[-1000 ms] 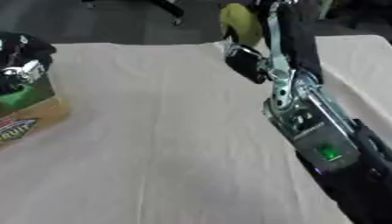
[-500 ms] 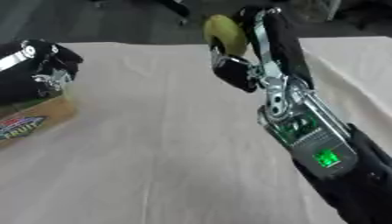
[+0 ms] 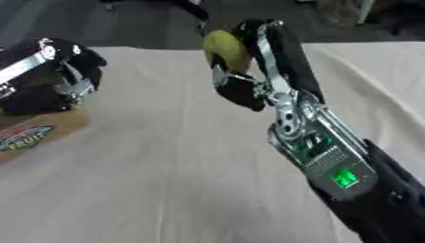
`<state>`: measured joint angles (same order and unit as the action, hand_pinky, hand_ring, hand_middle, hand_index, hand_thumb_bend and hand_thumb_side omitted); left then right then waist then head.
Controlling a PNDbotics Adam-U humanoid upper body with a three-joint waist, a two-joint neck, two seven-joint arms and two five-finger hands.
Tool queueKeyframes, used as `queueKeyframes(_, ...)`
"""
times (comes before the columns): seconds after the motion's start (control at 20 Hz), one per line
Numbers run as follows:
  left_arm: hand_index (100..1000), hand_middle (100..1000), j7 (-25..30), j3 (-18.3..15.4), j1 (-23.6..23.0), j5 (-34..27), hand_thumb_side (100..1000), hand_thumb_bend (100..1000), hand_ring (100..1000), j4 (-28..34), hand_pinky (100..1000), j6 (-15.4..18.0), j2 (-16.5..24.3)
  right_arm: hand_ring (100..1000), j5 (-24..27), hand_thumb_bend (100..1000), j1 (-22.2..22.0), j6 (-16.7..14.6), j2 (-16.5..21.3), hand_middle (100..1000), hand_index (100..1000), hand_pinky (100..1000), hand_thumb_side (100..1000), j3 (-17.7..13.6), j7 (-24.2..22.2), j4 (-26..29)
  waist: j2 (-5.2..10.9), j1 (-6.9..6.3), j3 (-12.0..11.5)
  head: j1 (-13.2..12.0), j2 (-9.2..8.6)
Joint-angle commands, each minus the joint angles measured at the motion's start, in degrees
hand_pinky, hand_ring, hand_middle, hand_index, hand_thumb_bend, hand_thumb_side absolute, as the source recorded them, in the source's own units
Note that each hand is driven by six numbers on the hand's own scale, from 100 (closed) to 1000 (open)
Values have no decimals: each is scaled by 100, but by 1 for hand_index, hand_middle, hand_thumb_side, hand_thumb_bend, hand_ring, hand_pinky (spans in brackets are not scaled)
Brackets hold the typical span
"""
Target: Pick up the objects with one hand, pass them to the other hand, and then place them into the box on the other side of the table.
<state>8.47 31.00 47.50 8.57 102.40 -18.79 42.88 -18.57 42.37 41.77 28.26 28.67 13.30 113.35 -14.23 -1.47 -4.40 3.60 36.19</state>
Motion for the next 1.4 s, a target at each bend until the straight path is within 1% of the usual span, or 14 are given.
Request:
queueKeyframes(0.05,789,639,-162,40,149,-92,650,100,673,49,608,71,25,535,36,100,125,-72,-13,316,521,786,100,4,-16,125,156,-15,-14,-15,26)
queueKeyframes(0.3,787,637,-204,117,237,-238,665,100,671,153,603,97,-91,535,39,100,166,-101,-77,315,521,785,100,59,-85,125,151,-20,-17,-5,61)
queueKeyframes(0.45,786,635,-207,161,274,-327,667,100,668,243,599,90,-157,535,58,100,124,-160,-29,314,521,785,100,88,-115,125,142,-16,-14,1,72)
queueKeyframes(0.7,787,634,-247,182,322,-443,628,100,668,433,598,41,-219,534,244,100,54,-271,30,313,521,783,100,120,-148,125,129,-16,-22,-1,89)
queueKeyframes(0.9,793,636,-243,187,334,-555,607,100,671,510,602,64,-227,526,520,100,24,-322,44,300,513,780,100,137,-185,125,123,-13,-21,-6,88)
queueKeyframes(1.15,803,645,-185,158,339,-666,590,100,680,599,606,213,-212,516,807,100,17,-236,62,285,503,770,100,147,-70,125,113,-14,-30,-3,106)
queueKeyframes(1.25,802,644,-153,142,356,-653,573,100,679,668,606,265,-220,513,871,100,30,-218,61,281,499,767,100,164,-38,125,113,-12,-33,3,112)
queueKeyframes(1.4,801,641,-117,149,387,-643,579,100,677,771,604,299,-241,513,904,100,52,-199,58,279,496,766,100,194,-20,125,114,-11,-35,4,114)
